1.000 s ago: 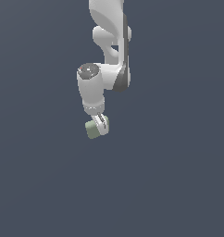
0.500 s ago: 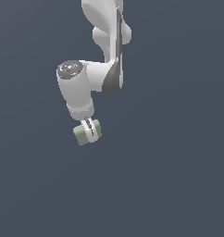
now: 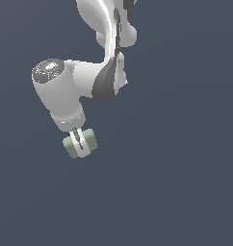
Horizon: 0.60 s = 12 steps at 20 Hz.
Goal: Pick up the object and move it to a goal position.
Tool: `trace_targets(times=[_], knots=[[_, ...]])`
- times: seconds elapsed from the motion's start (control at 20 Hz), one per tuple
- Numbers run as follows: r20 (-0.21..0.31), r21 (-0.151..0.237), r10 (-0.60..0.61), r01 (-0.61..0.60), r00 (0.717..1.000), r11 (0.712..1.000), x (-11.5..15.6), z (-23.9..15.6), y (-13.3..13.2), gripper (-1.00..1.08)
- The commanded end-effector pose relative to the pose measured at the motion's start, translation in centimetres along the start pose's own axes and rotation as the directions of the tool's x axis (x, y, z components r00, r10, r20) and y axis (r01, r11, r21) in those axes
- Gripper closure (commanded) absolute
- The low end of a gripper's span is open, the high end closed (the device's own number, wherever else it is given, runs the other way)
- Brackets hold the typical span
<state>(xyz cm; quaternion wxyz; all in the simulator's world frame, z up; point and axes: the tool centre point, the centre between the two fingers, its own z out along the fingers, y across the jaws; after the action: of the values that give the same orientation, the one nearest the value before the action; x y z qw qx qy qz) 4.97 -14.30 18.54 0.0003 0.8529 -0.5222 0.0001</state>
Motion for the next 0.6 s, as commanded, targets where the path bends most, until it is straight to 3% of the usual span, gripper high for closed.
trace_targets(times=[0.0, 0.55], knots=[[0.0, 0.0, 0.0, 0.0, 1.0, 1.0, 1.1, -0.7, -0.6, 1.08], [0.0, 0.0, -0.001, 0.001, 1.0, 1.0, 5.3, -3.2, -3.0, 1.08]])
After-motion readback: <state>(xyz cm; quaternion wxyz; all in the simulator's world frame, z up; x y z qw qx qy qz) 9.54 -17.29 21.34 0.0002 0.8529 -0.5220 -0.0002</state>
